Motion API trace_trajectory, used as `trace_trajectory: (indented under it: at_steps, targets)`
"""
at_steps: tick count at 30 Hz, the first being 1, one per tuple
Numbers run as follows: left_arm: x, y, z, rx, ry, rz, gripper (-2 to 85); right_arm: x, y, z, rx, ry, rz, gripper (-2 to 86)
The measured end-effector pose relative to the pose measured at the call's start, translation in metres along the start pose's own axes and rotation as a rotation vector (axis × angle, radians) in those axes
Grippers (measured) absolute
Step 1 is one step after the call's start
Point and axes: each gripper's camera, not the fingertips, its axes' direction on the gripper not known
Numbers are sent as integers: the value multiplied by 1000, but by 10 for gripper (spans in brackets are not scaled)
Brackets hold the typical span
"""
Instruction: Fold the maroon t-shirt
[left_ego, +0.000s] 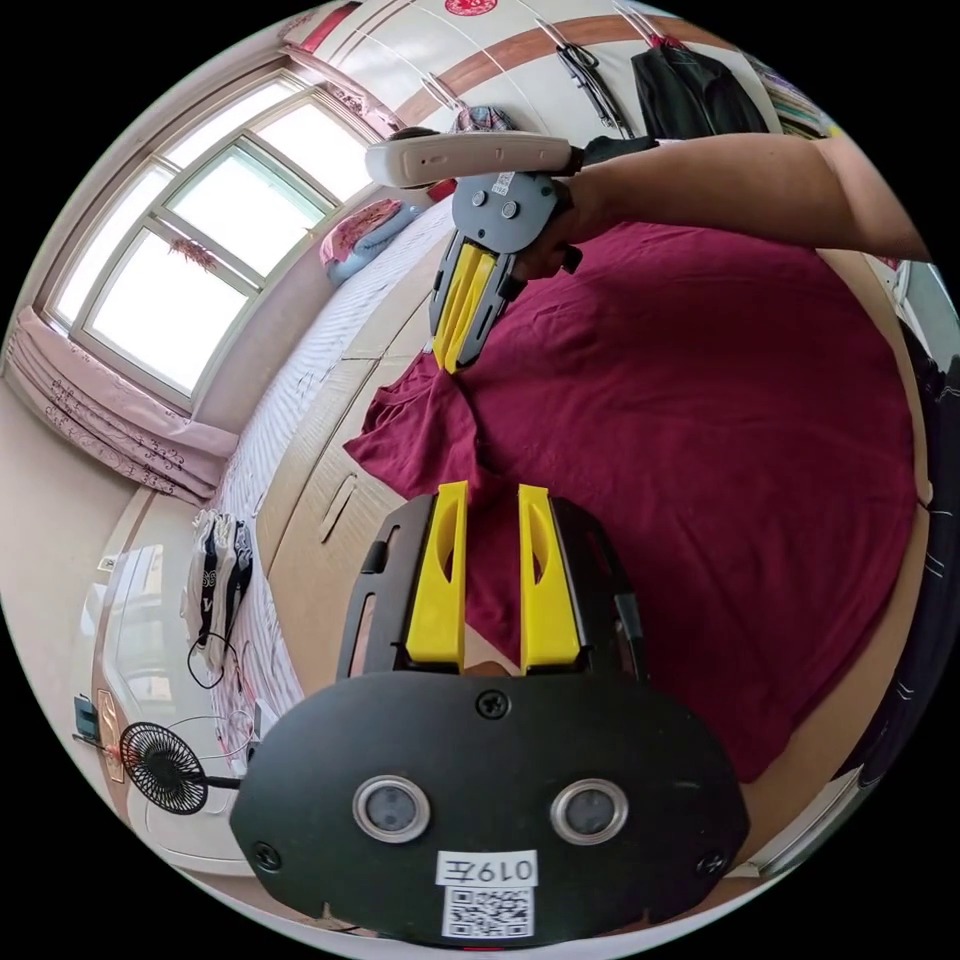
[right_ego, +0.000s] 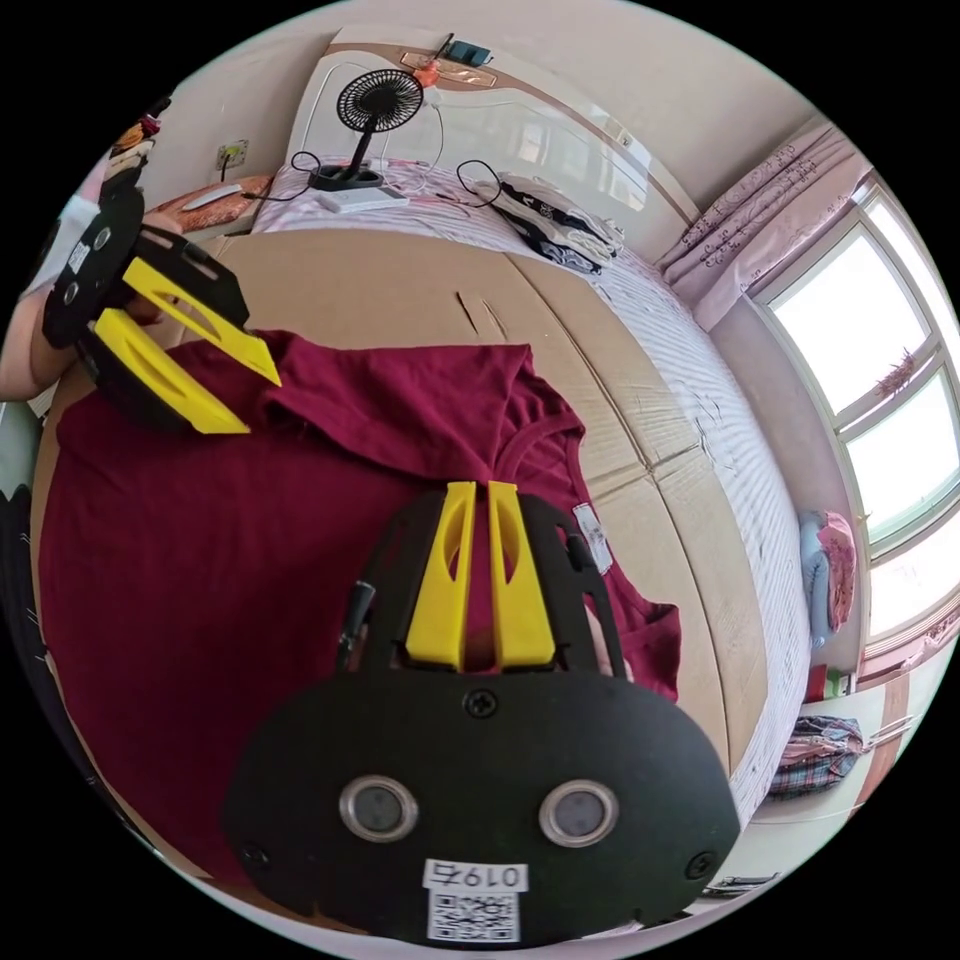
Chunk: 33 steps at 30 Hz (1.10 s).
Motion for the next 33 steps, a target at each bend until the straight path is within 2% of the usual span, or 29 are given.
trace_trajectory:
  at_steps: [12,19,25,29,33]
  targets:
    - [-6,-7,-12,9,118,-104,15,1,9,24,-12,17,0,-10]
    - [-3,-19,-35,7,43,-128,14,-5,11,31,-7,88,-49,-10]
    - [0,-32,-59,70,94,-139,13,-27,14,43,-34,246,-198,-10]
    - [8,-46,-60,33,85,-131,11,-48,19,62,-95,365,-353,-10]
    - [34,-67,-74,66,54,-46,10,-56,21,75,-120,395,-375,-10]
